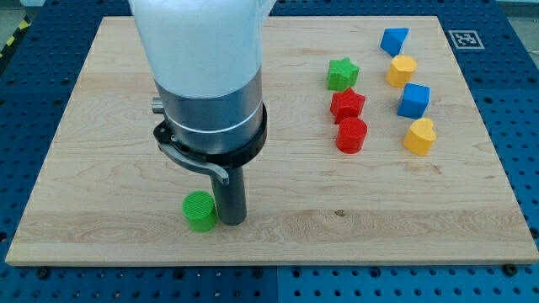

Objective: Slightly move the green circle toward the left

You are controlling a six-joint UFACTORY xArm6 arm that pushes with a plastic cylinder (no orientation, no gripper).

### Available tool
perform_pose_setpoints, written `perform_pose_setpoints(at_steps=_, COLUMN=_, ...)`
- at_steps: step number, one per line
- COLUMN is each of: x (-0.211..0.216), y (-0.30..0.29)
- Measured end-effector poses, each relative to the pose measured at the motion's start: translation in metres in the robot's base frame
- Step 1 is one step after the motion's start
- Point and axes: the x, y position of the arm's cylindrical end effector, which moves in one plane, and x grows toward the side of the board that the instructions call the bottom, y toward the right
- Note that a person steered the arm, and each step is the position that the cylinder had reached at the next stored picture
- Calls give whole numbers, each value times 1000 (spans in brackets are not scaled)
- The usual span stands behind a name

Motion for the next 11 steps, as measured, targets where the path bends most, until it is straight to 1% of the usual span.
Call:
perform_pose_setpoints(at_steps=5, x=0, y=-84)
perform_pose_setpoints(at_steps=11, x=0, y=-107)
